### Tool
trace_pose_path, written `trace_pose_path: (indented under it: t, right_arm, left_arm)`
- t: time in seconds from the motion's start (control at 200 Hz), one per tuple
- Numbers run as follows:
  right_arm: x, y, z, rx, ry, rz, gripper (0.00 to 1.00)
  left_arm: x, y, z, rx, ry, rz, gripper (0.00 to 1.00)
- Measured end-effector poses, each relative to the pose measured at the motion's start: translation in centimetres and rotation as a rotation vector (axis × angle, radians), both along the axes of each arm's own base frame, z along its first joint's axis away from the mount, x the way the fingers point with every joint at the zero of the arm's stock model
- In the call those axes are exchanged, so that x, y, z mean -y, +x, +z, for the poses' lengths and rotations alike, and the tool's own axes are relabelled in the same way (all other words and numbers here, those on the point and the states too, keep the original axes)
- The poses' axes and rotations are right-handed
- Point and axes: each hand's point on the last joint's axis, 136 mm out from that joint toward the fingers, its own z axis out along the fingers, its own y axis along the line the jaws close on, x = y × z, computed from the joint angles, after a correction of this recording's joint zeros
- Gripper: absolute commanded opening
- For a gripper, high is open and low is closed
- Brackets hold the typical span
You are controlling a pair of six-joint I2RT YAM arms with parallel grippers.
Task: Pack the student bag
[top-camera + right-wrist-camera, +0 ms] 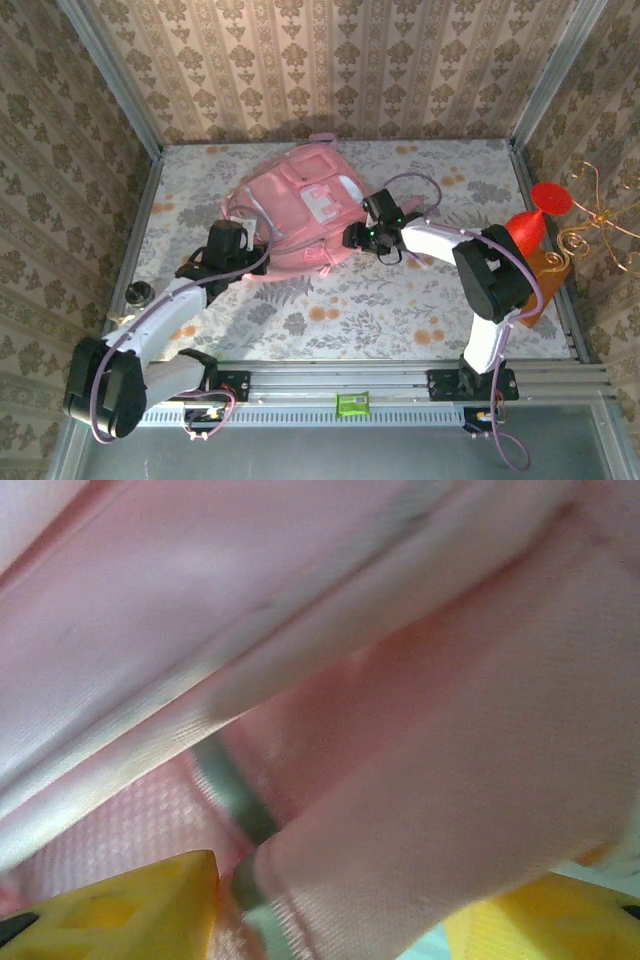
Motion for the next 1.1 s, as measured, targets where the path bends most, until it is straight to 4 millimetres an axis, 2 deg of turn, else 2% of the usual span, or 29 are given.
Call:
trace_pose_path:
  t: [0.15,0.22,0.4,0.515,0.605,0.67,0.74,0.82,0.89,1.015,1.1]
  right_arm:
    - [2.6,3.3,-0.1,0.033,-0.109,-0.055,0.57]
    - [3.2,4.2,0.1,0.047,-0.149,-0.059,0.57]
    - [3.4,4.6,1.2,0.088,-0.180,-0.029,0.62]
    - [2.9,3.9,4.1,0.148,-0.159,-0.006,0.66]
    - [0.7,2.4,7.4,0.217,-0.084,0.033,0.68]
    - [-2.4,0.6,9.2,0.246,0.010,0.084,0.69]
    - [-6.0,-1.3,9.9,0.243,0.113,0.139,0.69]
    - [-9.6,-3.7,9.1,0.182,0.224,0.181,0.66]
    - [-11.6,-4.9,7.8,0.117,0.290,0.183,0.63]
    - [-12.6,-5.3,5.4,0.018,0.355,0.118,0.60]
    - [-12.9,-5.2,4.5,-0.022,0.380,0.078,0.58]
  left_arm:
    - [0.3,-1.0,-0.1,-0.004,-0.007,-0.023,0.00]
    - [0.4,-1.2,-0.3,-0.007,-0.009,-0.030,0.00]
    - [1.8,-1.9,-0.7,-0.016,-0.004,-0.082,0.00]
    - [2.1,-1.9,-0.6,-0.013,-0.004,-0.088,0.00]
    - [2.2,-2.0,-0.6,-0.010,-0.005,-0.088,0.00]
    - [2.5,-2.0,-0.5,-0.005,-0.007,-0.093,0.00]
    - [2.9,-2.1,-0.4,0.000,-0.012,-0.103,0.00]
    - [3.2,-2.3,-0.4,0.002,-0.011,-0.113,0.00]
    - [3.4,-2.3,-0.4,0.003,-0.007,-0.117,0.00]
    - [3.6,-2.4,-0.6,0.002,0.002,-0.121,0.00]
    - [3.6,-2.4,-0.7,0.005,0.008,-0.122,0.00]
